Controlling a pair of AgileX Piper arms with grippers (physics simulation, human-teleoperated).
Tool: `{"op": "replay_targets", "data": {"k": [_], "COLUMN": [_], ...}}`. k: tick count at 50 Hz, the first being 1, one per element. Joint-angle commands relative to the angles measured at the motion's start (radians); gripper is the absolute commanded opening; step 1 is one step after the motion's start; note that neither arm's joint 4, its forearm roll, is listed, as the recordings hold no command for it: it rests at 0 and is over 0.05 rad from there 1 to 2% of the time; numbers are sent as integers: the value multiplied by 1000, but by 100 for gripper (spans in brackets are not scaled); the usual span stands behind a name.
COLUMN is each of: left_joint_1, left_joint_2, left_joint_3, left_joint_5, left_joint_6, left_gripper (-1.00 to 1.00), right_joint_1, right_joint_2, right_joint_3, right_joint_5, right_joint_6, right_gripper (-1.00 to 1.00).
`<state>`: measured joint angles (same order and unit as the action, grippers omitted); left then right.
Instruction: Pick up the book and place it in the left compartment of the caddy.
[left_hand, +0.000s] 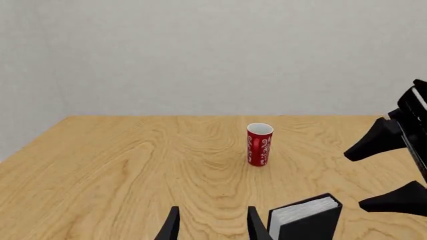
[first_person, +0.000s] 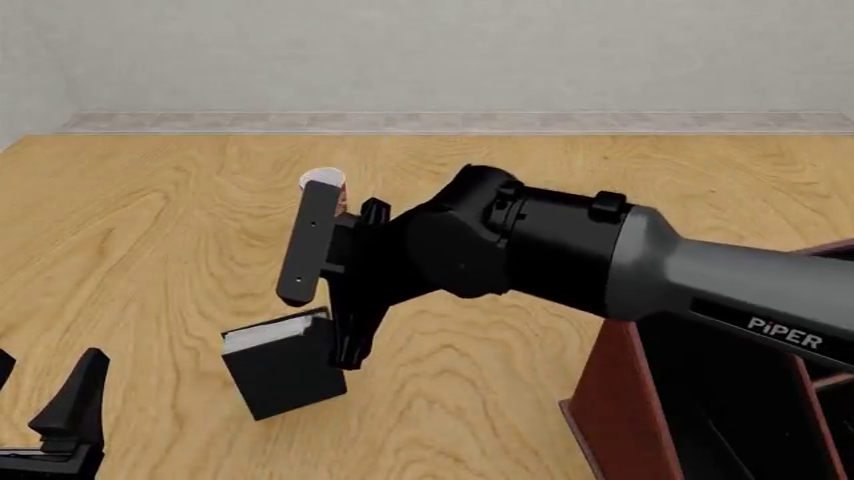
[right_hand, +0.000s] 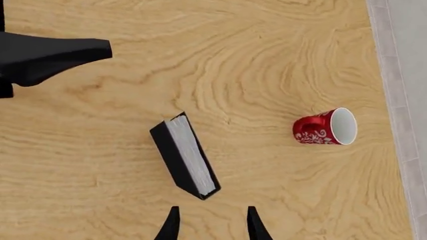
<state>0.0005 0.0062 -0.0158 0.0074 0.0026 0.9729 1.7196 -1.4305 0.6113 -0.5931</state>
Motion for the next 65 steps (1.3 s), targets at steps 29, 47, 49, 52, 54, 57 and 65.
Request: {"op": "replay_targets", "data": {"k": [29,47,49,52,54,57,65], "left_joint_1": [0,0,0,0,0,0,0], "left_joint_2": [-2,-2,-2,-2,-2,-1,-2], "left_joint_3": [0,0,0,0,0,0,0], "left_joint_5": [1,1,1,1,1,1,1], "left_joint_6": [0,0,0,0,0,0,0], "left_gripper": [100,100,100,100,100,100,100], "right_joint_1": [-12,-17,-18,-19,-21,-21,-5], "right_joint_2": [55,73,75,77,79,82,89], "right_joint_3": [11,3,4,1,0,-1,-4], "right_joint_5": [-23,-25,-26,-25,-25,-24,-27], "right_joint_6": [-26,-38,-42,-42,-48,-52,-39], "right_gripper": [100,100,100,100,100,100,100]}}
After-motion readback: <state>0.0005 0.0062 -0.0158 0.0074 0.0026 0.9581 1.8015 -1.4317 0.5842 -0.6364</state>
